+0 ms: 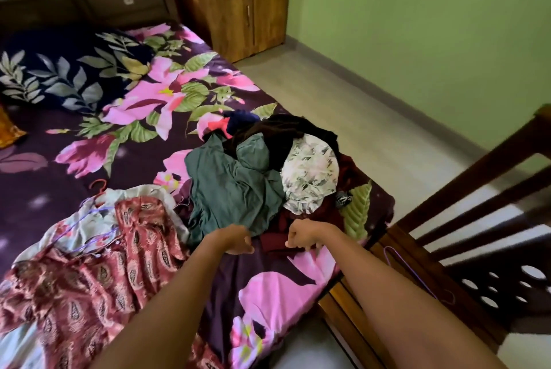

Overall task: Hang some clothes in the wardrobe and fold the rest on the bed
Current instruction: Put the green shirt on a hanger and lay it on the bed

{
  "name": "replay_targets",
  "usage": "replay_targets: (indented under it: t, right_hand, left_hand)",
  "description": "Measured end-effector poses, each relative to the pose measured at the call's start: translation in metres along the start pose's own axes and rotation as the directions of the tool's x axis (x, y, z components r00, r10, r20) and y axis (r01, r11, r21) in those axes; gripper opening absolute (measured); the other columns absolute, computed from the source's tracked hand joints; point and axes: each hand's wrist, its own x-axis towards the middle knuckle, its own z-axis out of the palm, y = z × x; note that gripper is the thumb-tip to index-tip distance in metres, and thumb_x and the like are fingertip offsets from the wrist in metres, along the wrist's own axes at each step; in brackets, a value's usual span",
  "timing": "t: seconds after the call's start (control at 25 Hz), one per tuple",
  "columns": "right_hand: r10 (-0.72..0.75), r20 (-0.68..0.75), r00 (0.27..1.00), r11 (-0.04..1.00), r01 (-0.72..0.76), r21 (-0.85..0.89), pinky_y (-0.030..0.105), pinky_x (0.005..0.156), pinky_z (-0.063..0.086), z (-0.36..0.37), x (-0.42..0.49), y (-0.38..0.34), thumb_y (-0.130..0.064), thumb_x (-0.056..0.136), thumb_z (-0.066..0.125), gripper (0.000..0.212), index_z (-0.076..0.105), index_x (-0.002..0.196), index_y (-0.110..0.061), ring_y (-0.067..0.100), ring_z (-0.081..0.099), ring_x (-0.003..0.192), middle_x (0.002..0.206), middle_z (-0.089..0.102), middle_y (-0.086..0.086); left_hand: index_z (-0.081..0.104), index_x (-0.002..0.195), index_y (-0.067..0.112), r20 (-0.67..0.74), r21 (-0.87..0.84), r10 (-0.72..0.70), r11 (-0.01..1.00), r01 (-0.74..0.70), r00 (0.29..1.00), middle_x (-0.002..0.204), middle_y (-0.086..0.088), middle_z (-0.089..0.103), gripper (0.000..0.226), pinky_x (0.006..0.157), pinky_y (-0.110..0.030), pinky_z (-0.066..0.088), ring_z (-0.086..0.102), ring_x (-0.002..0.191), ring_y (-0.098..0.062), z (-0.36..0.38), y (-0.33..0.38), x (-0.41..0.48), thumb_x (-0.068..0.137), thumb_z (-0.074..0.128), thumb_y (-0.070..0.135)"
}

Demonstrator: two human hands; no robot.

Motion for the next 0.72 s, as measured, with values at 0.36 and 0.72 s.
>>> replay_targets:
  t: [0.36,0.72]
  right_hand:
    - [-0.093,0.046,0.995,0.996,0.093,-0.004,0.030,0.079,0.039,-0.007,0.150,-0.071,-0.023,0.098,0.047,0.030,0.060,0.083,0.000,0.037,0.056,0.111,0.110,0.059,0.030]
    - [-0.015,-0.134,0.991,0.997,0.025,0.072,0.040,0.087,0.049,-0.008,0.236,-0.110,-0.021,0.097,0.044,0.023,0.056,0.111,-0.007,0.034,0.057,0.106,0.115,0.058,0.014]
  left_hand:
    - [0.059,0.120,0.004,-0.011,-0.208,-0.239,0.950,0.231,0.971,0.125,-0.016,0.059,0.036,0.092,-0.032,0.041,0.054,0.117,-0.030,0.004,-0.137,0.072,0.092,0.052,0.024]
    - [0.045,0.131,0.002,-0.032,-0.573,-0.456,0.737,0.358,0.889,0.128,-0.023,0.053,0.046,0.097,-0.038,0.039,0.050,0.119,-0.037,0.008,-0.203,0.135,0.092,0.054,0.023]
